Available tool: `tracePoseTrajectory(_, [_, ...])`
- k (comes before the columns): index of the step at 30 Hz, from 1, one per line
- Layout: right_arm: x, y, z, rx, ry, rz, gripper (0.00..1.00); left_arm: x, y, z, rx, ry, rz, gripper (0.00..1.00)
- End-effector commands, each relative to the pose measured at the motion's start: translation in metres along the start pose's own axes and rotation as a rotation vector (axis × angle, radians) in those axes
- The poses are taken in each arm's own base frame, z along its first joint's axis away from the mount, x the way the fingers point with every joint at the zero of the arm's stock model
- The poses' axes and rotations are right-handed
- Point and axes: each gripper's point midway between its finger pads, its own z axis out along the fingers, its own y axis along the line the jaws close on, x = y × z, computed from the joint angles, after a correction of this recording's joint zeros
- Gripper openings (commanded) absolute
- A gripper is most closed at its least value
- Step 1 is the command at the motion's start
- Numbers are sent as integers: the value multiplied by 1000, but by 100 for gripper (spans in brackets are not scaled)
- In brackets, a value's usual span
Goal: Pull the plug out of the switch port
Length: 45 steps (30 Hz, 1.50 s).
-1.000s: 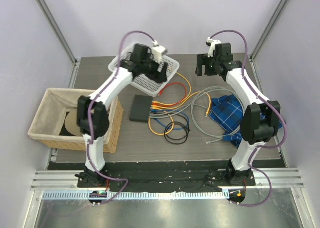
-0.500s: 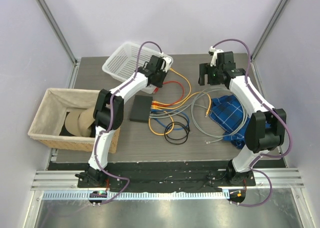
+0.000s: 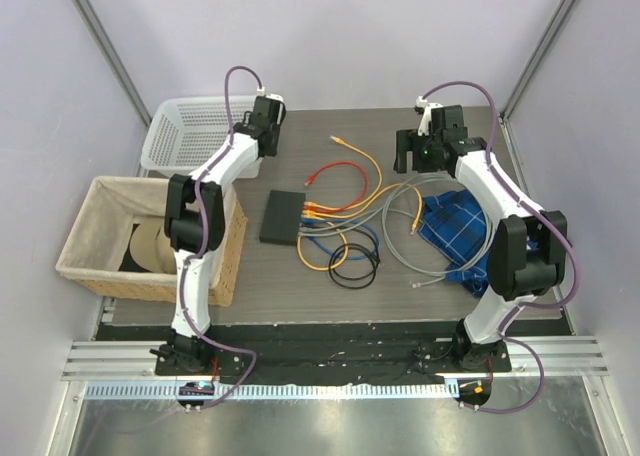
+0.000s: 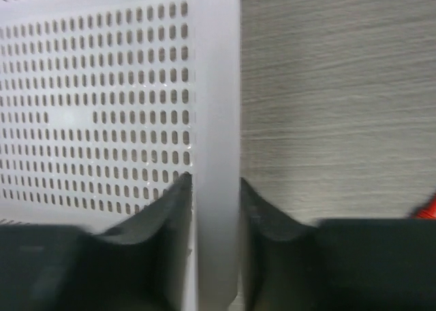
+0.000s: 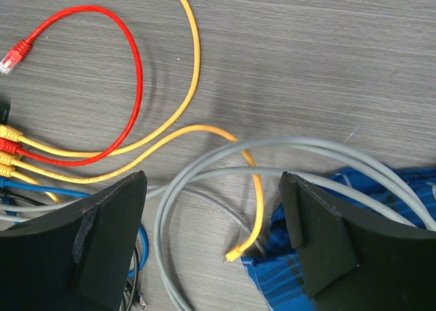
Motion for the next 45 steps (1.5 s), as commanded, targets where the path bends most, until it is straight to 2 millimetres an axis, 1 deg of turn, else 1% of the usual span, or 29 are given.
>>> tracePoseTrajectory(1, [-28,8,-4,-35,-74,-29,87,-55,24,-21,30,-143,14,59])
tracePoseTrajectory(2, [-26,9,-4,-37,-71,-36,87,-59,19,-30,77,-156,12,74])
tracePoseTrajectory(3, [-26,9,-5,-43,-71,-46,87,-64,13,-39,126,-167,10,77])
tracePoseTrajectory(4, [-23,14,-6,-72,-67,-79,87,-72,0,-64,240,-198,7,79])
tracePoseTrajectory(5, [-20,15,-6,-85,-61,-101,87,-76,-7,-77,302,-212,-18,82])
tracePoseTrajectory(6, [-17,21,-6,-106,-56,-126,88,-70,-25,-90,417,-205,-12,84])
tracePoseTrajectory(7, [-8,21,-4,-118,-39,-168,88,-78,-45,-127,587,-243,0,85])
tracePoseTrajectory(8, [-4,24,-4,-127,-33,-190,88,-73,-57,-141,668,-237,2,86])
tracePoseTrajectory(10, [7,23,-3,-131,-11,-222,88,-46,-82,-162,826,-174,14,87])
tracePoseTrajectory(11, [10,21,-6,-116,-5,-226,88,-38,-84,-171,852,-161,22,87])
tracePoseTrajectory(12, [13,19,-8,-112,3,-231,88,-14,-89,-169,870,-92,28,87])
tracePoseTrajectory(14, [28,17,-19,-112,39,-261,88,4,-92,-174,881,-51,37,84])
tracePoseTrajectory(15, [34,16,-24,-109,55,-277,88,22,-93,-169,880,-11,33,84])
tracePoseTrajectory(16, [52,13,-30,-105,101,-289,88,29,-93,-169,878,1,36,84])
tracePoseTrajectory(18, [60,2,-46,-69,113,-341,85,40,-91,-170,868,11,41,83])
tracePoseTrajectory(19, [74,-9,-51,-51,147,-330,84,41,-90,-171,864,12,42,83])
tracePoseTrajectory(22, [84,-29,-71,-47,156,-242,82,42,-89,-172,856,16,39,83])
tracePoseTrajectory(23, [86,-51,-77,-16,160,-166,79,41,-89,-171,855,16,36,82])
tracePoseTrajectory(26, [94,-74,-87,-5,221,-74,76,39,-91,-169,855,21,24,82])
tracePoseTrajectory(29, [95,-87,-98,-2,242,-78,72,37,-93,-167,857,22,12,82])
tracePoseTrajectory(34, [93,-146,-112,134,200,44,68,38,-95,-162,862,32,-10,82])
tracePoseTrajectory(36, [93,-164,-108,162,192,106,58,38,-97,-161,865,34,-22,81])
tracePoseTrajectory(37, [83,-178,-109,191,154,138,51,39,-98,-160,868,38,-26,81])
tracePoseTrajectory(39, [78,-192,-101,204,145,149,44,40,-100,-159,872,46,-34,81])
tracePoseTrajectory(40, [66,-198,-100,216,119,130,40,40,-100,-158,873,46,-38,81])
tracePoseTrajectory(41, [64,-205,-97,232,123,117,40,40,-102,-158,879,51,-40,81])
tracePoseTrajectory(42, [69,-213,-87,243,152,121,38,39,-102,-157,878,53,-48,81])
tracePoseTrajectory(44, [71,-230,-80,299,181,116,34,40,-103,-155,880,59,-54,81])
tracePoseTrajectory(45, [85,-241,-74,333,240,96,31,39,-104,-155,881,59,-57,81])
